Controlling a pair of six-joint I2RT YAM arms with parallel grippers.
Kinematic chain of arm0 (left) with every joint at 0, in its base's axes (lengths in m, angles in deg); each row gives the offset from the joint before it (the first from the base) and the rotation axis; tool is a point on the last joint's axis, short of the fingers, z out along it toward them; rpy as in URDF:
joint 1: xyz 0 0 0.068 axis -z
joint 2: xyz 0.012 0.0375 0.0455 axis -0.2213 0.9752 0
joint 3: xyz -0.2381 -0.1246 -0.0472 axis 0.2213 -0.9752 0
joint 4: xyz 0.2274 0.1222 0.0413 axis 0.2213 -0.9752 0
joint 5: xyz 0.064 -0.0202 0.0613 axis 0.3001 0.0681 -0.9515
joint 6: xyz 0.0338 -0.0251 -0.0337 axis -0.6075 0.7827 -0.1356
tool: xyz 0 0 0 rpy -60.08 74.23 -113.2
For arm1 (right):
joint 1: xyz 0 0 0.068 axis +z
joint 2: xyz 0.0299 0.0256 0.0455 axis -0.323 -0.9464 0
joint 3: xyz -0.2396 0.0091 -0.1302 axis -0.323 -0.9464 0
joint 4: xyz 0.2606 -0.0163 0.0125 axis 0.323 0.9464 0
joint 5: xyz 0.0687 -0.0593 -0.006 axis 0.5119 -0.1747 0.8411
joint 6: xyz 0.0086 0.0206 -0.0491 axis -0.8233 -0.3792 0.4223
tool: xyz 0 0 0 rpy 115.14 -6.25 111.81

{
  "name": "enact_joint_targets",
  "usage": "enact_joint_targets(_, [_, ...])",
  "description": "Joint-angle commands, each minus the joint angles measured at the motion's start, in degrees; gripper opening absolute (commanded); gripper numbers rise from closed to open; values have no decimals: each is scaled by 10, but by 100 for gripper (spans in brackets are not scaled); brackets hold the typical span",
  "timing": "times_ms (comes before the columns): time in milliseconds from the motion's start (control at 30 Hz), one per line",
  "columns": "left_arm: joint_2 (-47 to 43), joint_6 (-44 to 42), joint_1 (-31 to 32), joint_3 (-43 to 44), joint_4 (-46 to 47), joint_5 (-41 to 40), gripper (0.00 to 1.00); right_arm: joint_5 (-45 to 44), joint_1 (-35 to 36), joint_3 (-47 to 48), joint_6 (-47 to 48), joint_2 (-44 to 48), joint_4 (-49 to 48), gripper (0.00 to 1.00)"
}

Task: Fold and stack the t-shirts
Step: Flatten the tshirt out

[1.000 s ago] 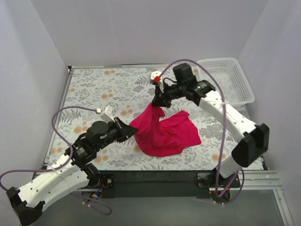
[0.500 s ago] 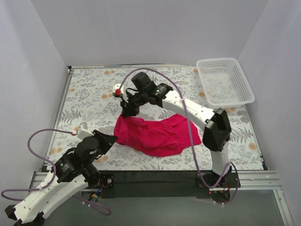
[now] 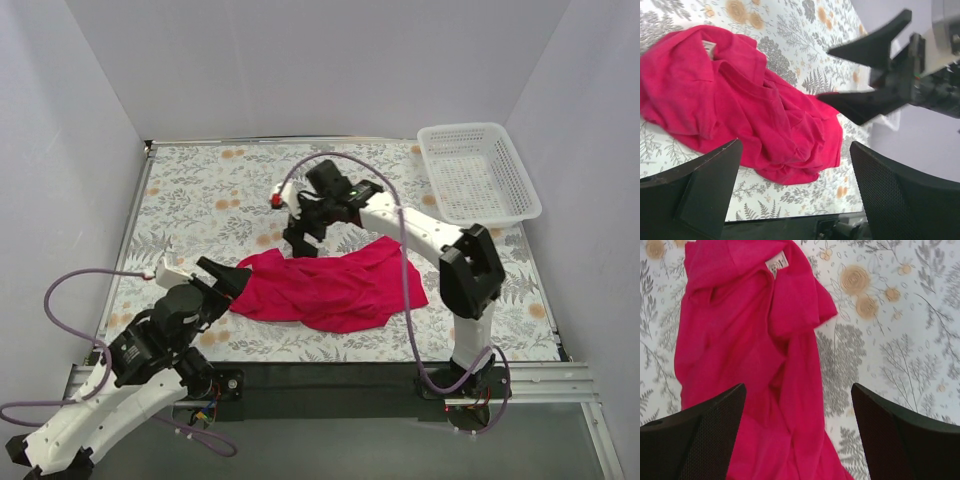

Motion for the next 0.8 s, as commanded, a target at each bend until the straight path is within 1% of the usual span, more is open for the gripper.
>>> enact_joint_targets(0, [93,-137,-1,30,121,61,83,138,-66,-134,132,154,59,77])
enact_joint_targets(33, [120,-159,-1,42,131,70,83,140,-72,-164,147,175,65,77])
enact_joint_targets(67, [184,-180,-1,52,139,78,83,129,-79,-201,156,196,65,77])
enact_joint_targets(100, [213,-206,-2,76,156,101,84,126,-91,-260,162,217,64,77])
enact_joint_targets(133, [248,-254,-2,87,166,112,84,125,-99,-289,169,256,65,77])
enact_joint_targets(167, [303,-309,-4,110,181,131,83,124,-119,-328,169,295,61,76])
enact_joint_targets(200, [334,-310,-5,111,188,131,82,127,-134,-328,169,312,61,77])
enact_joint_targets(233, [360,-335,-6,131,195,150,81,132,-150,-359,172,329,62,77])
enact_joint_targets(267, [383,-393,-13,145,199,159,80,147,-167,-370,179,345,61,77])
enact_joint_targets(300, [429,-422,-14,155,210,172,79,156,-205,-381,184,358,62,77])
enact_joint_targets(333, [448,-496,-15,174,217,211,79,174,-223,-396,193,381,62,77])
enact_joint_targets(433, [509,-590,-16,197,222,259,74,193,-269,-416,196,412,58,77])
enact_joint_targets(467, [519,-614,-17,209,220,258,74,217,-281,-431,197,418,57,77])
enact_joint_targets(567, [559,-625,-24,226,201,263,73,245,-318,-452,199,433,46,77])
enact_joint_targets(633, [589,-615,-26,235,189,265,71,250,-337,-467,199,437,45,77])
enact_joint_targets(767, [631,-588,-29,235,178,240,67,267,-356,-479,197,435,46,77])
